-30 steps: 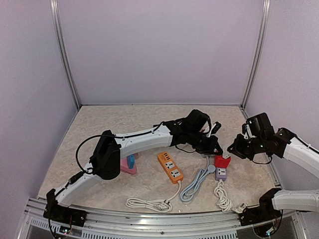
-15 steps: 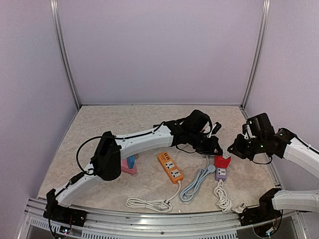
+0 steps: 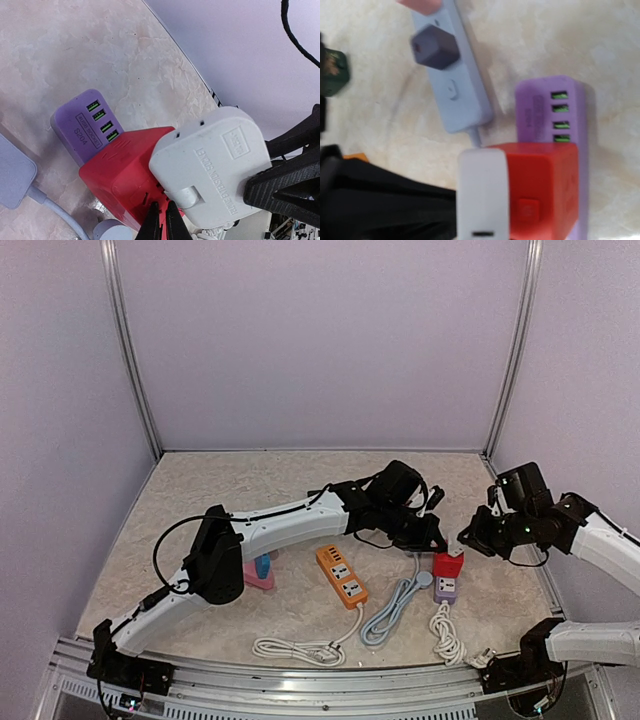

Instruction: Pull the plug off the socket

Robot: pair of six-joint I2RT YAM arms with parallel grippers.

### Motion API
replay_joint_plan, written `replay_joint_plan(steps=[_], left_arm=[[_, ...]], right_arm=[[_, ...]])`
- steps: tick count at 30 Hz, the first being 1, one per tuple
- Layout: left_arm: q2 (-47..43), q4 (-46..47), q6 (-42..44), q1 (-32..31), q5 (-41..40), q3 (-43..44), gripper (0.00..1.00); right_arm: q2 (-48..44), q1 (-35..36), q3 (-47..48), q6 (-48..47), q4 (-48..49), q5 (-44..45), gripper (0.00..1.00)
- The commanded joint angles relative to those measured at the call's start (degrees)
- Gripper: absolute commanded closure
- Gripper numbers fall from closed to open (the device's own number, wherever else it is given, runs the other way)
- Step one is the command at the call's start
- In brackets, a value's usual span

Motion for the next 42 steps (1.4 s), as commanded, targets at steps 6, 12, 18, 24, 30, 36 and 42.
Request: replay_joint_plan(steps=[6,12,18,24,30,36,42], left_arm=[[3.32,-6.91,1.98,-0.42,-3.17,-0.35,0.94],[-0.22,-5.63,3.07,-0.15,-2.24,-1.51,0.91],[-11.13,-2.31,3.25,1.64,-0.89,-9.2,0.9],[-22.36,-2.95,2.23,4.18,-3.55,-19.89,0.91],[-36.91,-2.99,1.98,6.79,-7.92,-37.17,0.91],[-47.93,-1.11,0.42,10.72,-11.36,-52.46,0.91],[-55.75,0.02,0.08,12.49,-16.28,-60.97,0.91]], right_arm=[[-1.74,-0.12,5.93,0.13,1.08,-0.09,1.0],[-1.19,-0.17,8.08,-0.87,-0.86,2.41,1.0],[2.66,-1.05,11.66,-3.6,-1.1,4.57,1.0],[10.07,-4.32,13.71,-8.24,-0.71,9.16,1.0],[18.49,-7.75,15.5,-11.3,2.91,11.76,1.0],[29.43,-7.85,20.8,-14.98,2.74,18.73,1.0],[39.56,-7.83,28.19,-17.66,-1.03,25.22,1.0]])
